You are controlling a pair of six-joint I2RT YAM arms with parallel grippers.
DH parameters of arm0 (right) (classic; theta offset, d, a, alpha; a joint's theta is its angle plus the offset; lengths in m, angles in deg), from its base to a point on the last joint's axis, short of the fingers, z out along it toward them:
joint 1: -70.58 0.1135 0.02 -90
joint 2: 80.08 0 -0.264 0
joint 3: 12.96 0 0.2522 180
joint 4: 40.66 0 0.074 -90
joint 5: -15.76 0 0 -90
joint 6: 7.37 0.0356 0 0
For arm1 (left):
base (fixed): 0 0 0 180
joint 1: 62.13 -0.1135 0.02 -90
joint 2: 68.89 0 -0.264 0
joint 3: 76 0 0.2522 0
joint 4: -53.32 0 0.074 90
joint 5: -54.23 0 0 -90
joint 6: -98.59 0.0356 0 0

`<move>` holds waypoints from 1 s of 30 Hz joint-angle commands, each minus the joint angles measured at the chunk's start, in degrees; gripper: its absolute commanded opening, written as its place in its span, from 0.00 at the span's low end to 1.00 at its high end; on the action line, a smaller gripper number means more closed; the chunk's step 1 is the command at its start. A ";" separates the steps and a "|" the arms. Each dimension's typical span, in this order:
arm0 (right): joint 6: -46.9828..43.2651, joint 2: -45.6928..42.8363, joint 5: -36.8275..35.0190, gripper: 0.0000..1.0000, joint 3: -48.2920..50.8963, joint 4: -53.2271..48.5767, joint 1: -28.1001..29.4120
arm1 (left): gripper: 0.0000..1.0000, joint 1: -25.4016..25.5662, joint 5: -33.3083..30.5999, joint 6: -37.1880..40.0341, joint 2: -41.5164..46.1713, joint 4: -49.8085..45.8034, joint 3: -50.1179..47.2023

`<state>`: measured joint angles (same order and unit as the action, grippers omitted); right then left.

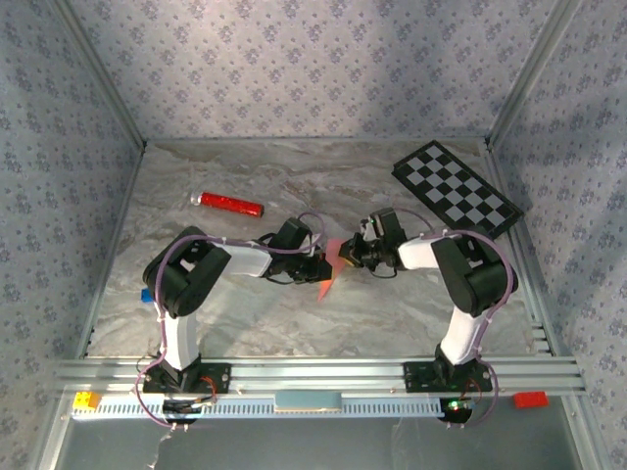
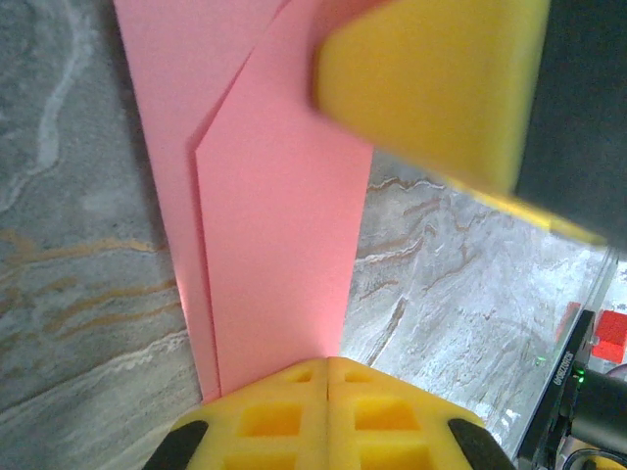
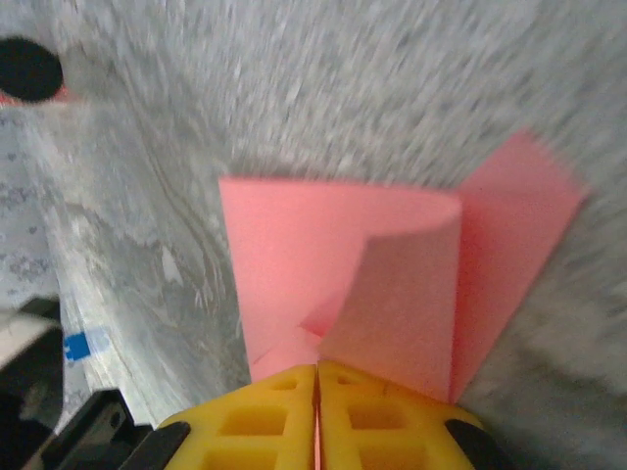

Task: Fold a paper plane with a square sheet of paper (pick it up from the middle)
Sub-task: Fold the wing for the fifth time at the center of the table.

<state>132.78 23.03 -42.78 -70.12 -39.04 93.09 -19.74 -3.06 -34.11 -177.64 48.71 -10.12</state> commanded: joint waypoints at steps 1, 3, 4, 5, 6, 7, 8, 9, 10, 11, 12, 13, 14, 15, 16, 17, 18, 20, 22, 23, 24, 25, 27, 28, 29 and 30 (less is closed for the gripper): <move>0.06 2.16 -6.24 0.11 -1.72 -1.34 -3.76 | 0.00 0.35 -3.55 1.17 -2.34 -9.27 -3.73; 0.00 2.36 -6.45 0.11 -2.77 -2.32 -4.62 | 0.00 0.28 -3.51 1.13 -2.52 -9.24 -3.72; -0.36 2.46 -6.76 0.11 -3.47 -3.33 -5.06 | 0.00 0.40 -3.44 1.21 -2.51 -9.36 -3.84; -0.62 2.60 -7.37 0.11 -4.00 -4.51 -5.46 | 0.00 0.38 -3.44 1.16 -2.45 -9.24 -3.79; -0.67 2.75 -7.93 0.11 -4.47 -5.46 -6.10 | 0.00 0.41 -3.44 1.14 -2.50 -9.24 -3.89; -0.47 2.88 -8.08 0.11 -4.50 -5.49 -6.75 | 0.00 0.34 -3.44 1.27 -2.50 -9.30 -3.87; -0.17 3.09 -8.08 0.11 -4.59 -5.36 -7.36 | 0.00 0.41 -3.42 1.22 -2.47 -9.38 -3.87; 0.04 3.23 -7.98 0.11 -4.89 -5.50 -7.83 | 0.00 0.41 -3.43 1.21 -2.52 -9.33 -3.89; 0.00 3.29 -7.65 0.11 -5.42 -5.88 -8.25 | 0.00 0.40 -3.44 1.29 -2.52 -9.32 -3.93; -0.22 3.37 -7.40 0.11 -5.84 -6.20 -8.44 | 0.00 0.41 -3.49 1.27 -2.48 -9.33 -3.89; -0.41 3.08 -7.29 0.11 -6.19 -6.70 -8.53 | 0.00 0.34 -3.49 1.22 -2.50 -9.28 -3.89; -0.73 2.50 -7.04 0.11 -6.44 -6.85 -8.65 | 0.00 0.35 -3.46 1.17 -2.52 -9.24 -3.94; -1.17 1.69 -6.86 0.12 -6.52 -6.81 -8.57 | 0.00 0.41 -3.55 1.17 -2.50 -9.33 -3.92; -1.49 0.77 -6.86 0.12 -6.50 -6.98 -8.64 | 0.00 0.41 -3.45 1.20 -2.43 -9.41 -3.86; -1.78 -0.45 -6.86 0.12 -6.44 -7.06 -8.63 | 0.00 0.36 -3.59 1.24 -2.35 -9.41 -3.87; -2.21 -2.01 -6.87 0.13 -6.40 -7.30 -8.62 | 0.00 0.40 -3.69 1.21 -2.18 -9.41 -3.91; -2.43 -3.17 -6.90 0.13 -6.34 -7.59 -8.55 | 0.00 0.37 -3.78 1.13 -2.09 -9.33 -4.02; -3.01 -5.79 -6.24 0.14 -6.02 -7.96 -8.36 | 0.00 0.40 -3.83 0.97 -1.93 -9.15 -4.22; -3.95 -7.69 -5.63 0.14 -5.74 -8.61 -7.54 | 0.00 0.39 -3.69 0.79 -1.82 -8.93 -4.29; -4.31 -8.48 -5.45 0.14 -5.61 -9.13 -6.88 | 0.00 0.38 -3.70 0.85 -1.73 -8.89 -4.22; -4.91 -9.11 -5.36 0.14 -5.32 -9.55 -6.12 | 0.00 0.38 -3.58 0.85 -1.66 -8.88 -4.18; -5.33 -9.45 -5.36 0.14 -5.07 -9.98 -5.30 | 0.00 0.38 -3.55 0.89 -1.64 -8.88 -4.17; -5.56 -9.39 -5.30 0.14 -4.45 -10.20 -3.97 | 0.00 0.39 -3.61 0.91 -1.64 -8.98 -4.13; -5.51 -9.21 -5.36 0.14 -3.95 -10.06 -3.40 | 0.00 0.41 -3.62 0.91 -1.64 -8.97 -4.20; -5.54 -8.93 -5.36 0.13 -3.53 -9.85 -2.93 | 0.00 0.41 -3.57 0.81 -1.56 -8.89 -4.21; -5.27 -8.46 -5.32 0.13 -3.20 -9.34 -2.37 | 0.00 0.39 -3.61 0.78 -1.47 -8.81 -4.30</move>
<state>129.02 13.85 -48.63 -74.95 -46.15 89.59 -19.74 -3.10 -34.11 -177.31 49.93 -11.00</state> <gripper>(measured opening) 0.135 0.044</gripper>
